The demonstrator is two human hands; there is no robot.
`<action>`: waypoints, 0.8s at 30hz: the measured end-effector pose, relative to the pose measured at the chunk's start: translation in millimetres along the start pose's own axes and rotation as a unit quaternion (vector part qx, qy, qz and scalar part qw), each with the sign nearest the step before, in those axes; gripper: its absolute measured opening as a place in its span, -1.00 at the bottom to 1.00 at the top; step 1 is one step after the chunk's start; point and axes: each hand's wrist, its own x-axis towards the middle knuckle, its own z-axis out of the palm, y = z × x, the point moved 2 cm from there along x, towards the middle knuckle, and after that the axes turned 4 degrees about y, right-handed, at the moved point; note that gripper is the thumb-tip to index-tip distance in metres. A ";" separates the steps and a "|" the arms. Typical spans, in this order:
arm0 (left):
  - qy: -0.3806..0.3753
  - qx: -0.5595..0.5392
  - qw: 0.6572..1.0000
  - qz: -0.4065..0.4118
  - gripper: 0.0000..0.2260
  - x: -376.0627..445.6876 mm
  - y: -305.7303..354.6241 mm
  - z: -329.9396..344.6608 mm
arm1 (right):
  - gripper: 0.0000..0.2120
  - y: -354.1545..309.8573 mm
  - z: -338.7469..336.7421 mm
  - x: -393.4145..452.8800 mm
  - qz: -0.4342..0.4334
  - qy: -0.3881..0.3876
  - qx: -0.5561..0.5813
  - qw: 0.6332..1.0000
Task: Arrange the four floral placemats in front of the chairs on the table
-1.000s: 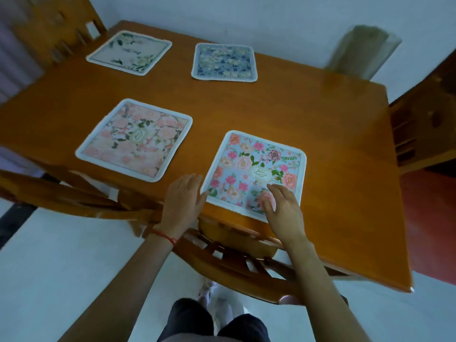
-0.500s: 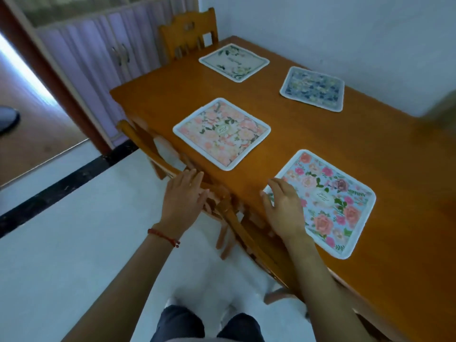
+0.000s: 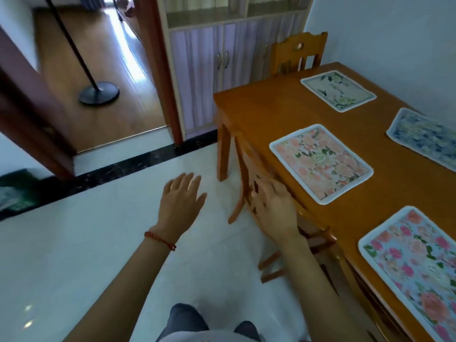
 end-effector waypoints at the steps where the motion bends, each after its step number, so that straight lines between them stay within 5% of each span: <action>1: 0.000 0.006 1.000 -0.007 -0.61 1.4 -15.2 -1.4 | -0.67 -13.7 8.3 7.5 -0.013 -0.005 -0.007 1.000; 6: -0.005 0.033 0.998 -0.047 -0.62 8.0 -79.5 -3.2 | -0.45 -69.6 48.7 41.7 -0.057 -0.048 -0.011 0.997; 13: -0.002 0.048 0.992 -0.113 -0.62 25.2 -141.4 9.8 | -0.56 -109.0 100.9 97.6 -0.103 -0.130 -0.015 0.986; 24: 0.005 0.083 0.980 -0.182 -0.61 117.4 -202.1 41.9 | -0.69 -135.6 166.9 228.3 -0.218 -0.068 0.005 0.973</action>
